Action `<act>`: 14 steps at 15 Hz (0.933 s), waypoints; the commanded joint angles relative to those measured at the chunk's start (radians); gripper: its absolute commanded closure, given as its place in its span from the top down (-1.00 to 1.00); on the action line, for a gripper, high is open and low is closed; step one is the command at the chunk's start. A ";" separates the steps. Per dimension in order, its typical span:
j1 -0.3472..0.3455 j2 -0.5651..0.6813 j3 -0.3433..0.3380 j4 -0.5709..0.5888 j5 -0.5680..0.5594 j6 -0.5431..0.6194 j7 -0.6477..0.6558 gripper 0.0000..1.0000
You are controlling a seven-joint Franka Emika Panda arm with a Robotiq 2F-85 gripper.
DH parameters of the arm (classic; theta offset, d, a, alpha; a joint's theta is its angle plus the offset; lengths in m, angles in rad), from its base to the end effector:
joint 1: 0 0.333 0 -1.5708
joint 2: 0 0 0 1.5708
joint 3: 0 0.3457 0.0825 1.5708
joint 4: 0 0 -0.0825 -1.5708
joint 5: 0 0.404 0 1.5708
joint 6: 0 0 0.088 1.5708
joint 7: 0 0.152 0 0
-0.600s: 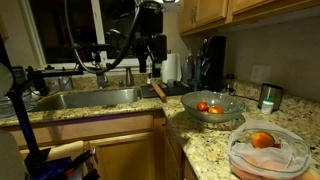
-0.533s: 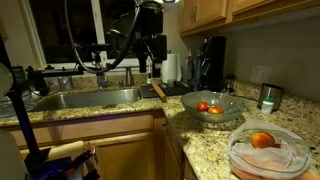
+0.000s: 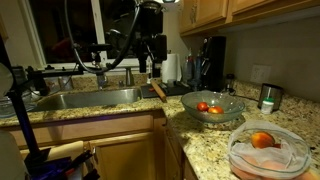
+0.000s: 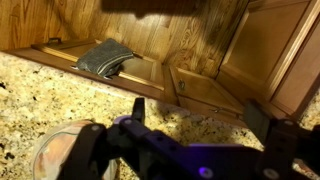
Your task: Pick up the mango from the bag and put it in the bowl
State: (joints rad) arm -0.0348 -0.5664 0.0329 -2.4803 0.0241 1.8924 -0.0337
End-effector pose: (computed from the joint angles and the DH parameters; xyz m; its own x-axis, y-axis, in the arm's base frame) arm 0.3771 0.0023 0.4568 0.9996 0.0187 -0.0215 0.0185 -0.9998 -0.0058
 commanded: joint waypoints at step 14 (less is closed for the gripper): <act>-0.015 0.010 -0.013 -0.024 -0.075 0.119 0.016 1.00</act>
State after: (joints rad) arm -0.0412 -0.5620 0.0319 -2.4836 0.0022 1.9377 -0.0337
